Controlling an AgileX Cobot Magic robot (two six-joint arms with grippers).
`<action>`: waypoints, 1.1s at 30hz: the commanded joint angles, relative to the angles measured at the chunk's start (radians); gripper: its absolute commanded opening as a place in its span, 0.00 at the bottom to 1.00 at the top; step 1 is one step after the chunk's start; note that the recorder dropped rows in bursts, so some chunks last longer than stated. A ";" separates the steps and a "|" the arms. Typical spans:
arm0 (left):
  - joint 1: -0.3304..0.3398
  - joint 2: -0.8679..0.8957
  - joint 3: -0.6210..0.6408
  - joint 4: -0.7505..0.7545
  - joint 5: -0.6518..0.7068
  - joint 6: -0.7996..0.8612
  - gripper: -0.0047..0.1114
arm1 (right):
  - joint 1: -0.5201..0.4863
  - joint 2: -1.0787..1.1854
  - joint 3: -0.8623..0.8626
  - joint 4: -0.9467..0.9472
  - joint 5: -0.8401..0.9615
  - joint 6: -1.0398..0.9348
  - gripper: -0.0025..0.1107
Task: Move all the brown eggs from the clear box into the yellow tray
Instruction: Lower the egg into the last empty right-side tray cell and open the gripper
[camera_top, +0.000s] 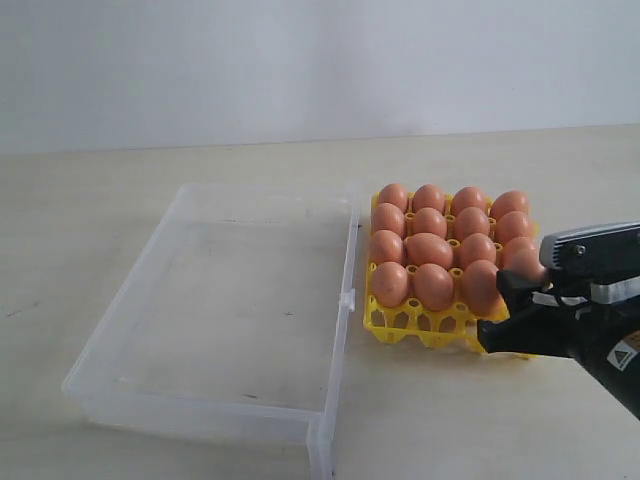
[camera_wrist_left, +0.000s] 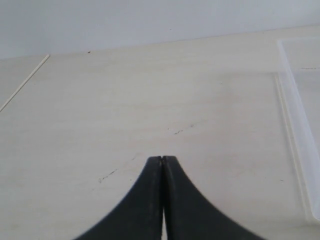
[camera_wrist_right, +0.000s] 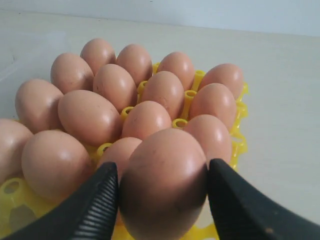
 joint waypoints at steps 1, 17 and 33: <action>-0.006 -0.006 -0.004 -0.002 -0.006 -0.005 0.04 | -0.004 0.005 -0.041 -0.017 -0.021 0.012 0.02; -0.006 -0.006 -0.004 -0.002 -0.006 -0.005 0.04 | -0.102 0.035 -0.164 -0.120 0.214 -0.003 0.02; -0.006 -0.006 -0.004 -0.002 -0.006 -0.005 0.04 | -0.102 0.120 -0.198 -0.122 0.207 -0.015 0.02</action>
